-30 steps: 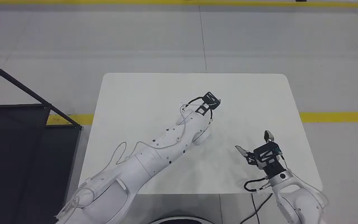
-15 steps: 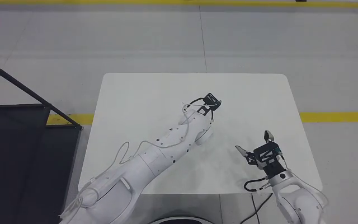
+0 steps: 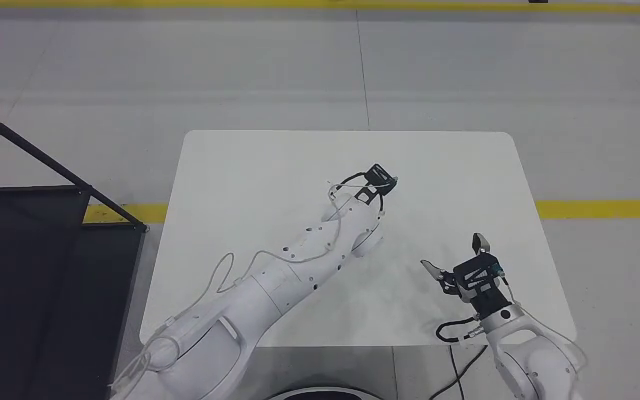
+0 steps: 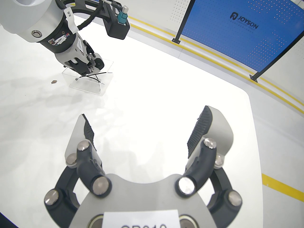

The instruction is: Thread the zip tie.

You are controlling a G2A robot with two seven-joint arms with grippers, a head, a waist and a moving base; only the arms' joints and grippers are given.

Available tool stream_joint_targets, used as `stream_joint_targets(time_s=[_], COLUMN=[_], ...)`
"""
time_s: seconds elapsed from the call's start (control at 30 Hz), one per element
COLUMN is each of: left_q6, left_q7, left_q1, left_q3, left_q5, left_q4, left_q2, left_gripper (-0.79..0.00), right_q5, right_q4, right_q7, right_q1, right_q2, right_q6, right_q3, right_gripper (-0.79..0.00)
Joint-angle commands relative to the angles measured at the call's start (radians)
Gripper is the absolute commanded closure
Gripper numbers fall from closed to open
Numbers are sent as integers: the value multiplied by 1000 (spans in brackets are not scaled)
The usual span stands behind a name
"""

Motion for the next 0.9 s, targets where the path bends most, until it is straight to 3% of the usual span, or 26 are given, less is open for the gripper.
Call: stream_joint_targets(time_s=[0.0,0.03,0.1,0.33,0.87], left_q6=[-2,-3,-4,-11,-36], left_q7=[-1,-1,-1,-11,-26], left_q1=[3,4,7,14,22], left_q3=[-5,-8,-13,-29,-53], left_q5=[6,9,16,38,74], left_q4=[1,1,3,5,25], left_q2=[-1,-2,-3,-7,-24], left_gripper=[0,0,-86,-117,-77], right_q5=[0,0,0,0,0], right_q4=[0,0,0,0,0], right_q7=[0,0,0,0,0], right_q1=[0,0,0,0,0], right_q2=[0,0,0,0,0], right_q6=[0,0,0,0,0], right_q3=[0,0,0,0,0], right_gripper=[-785,-785,-785,-785,-785])
